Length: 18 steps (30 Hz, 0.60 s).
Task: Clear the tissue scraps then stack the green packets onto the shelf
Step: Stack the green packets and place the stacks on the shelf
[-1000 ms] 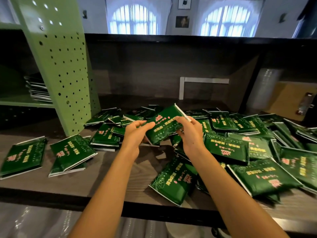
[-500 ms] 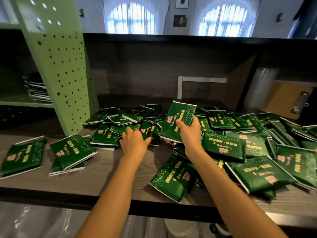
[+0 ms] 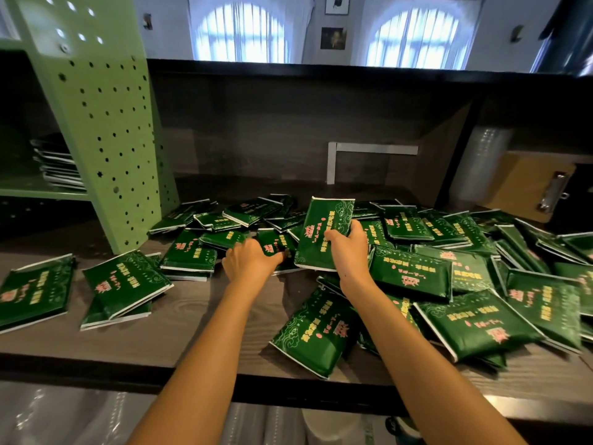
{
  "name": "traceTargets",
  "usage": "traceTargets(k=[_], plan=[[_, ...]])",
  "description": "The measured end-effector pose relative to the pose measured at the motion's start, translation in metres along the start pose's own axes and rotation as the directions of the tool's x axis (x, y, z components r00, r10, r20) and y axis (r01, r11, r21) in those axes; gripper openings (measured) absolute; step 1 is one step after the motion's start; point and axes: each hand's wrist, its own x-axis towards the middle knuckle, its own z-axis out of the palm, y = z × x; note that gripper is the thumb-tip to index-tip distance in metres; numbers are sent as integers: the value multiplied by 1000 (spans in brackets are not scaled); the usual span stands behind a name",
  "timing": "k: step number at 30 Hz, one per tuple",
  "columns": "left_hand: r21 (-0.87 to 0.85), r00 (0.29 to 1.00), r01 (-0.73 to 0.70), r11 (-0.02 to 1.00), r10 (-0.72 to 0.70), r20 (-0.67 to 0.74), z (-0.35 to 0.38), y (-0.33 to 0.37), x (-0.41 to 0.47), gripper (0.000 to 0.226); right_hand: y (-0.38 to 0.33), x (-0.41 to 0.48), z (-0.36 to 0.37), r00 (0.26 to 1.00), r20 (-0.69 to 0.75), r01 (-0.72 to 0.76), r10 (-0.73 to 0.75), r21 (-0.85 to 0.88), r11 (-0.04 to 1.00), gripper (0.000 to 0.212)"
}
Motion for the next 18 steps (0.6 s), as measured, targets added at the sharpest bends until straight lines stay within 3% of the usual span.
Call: traceTargets(k=[5, 7, 10, 12, 15, 16, 18], plan=[[-216, 986, 55, 975, -19, 163, -10, -5, 5, 29, 0, 1, -2, 1000, -2, 9, -9, 19, 1000, 14], [-382, 995, 53, 923, -16, 101, -14, -8, 2, 25, 0, 1, -2, 1000, -3, 8, -8, 30, 1000, 15], [-661, 996, 38, 749, -80, -34, -18, -10, 2, 15, 2, 3, -1, 1000, -1, 0, 0, 41, 999, 17], [-791, 992, 26, 611, -114, -56, -20, -11, 1, 33, 1, 3, 0, 1000, 8, -9, 9, 49, 999, 19], [-914, 999, 9, 405, -40, -8, -25, -8, -3, 42, 3, 4, 1, 999, 26, -24, 23, 36, 999, 14], [-932, 1000, 17, 362, 16, 25, -26, -6, -5, 39, 4, 4, 1, 999, 35, -24, 22, 35, 999, 12], [-923, 992, 6, 385, 115, 54, -24, -1, -8, 27, 2, 3, 0, 998, 68, -23, 20, 41, 999, 12]])
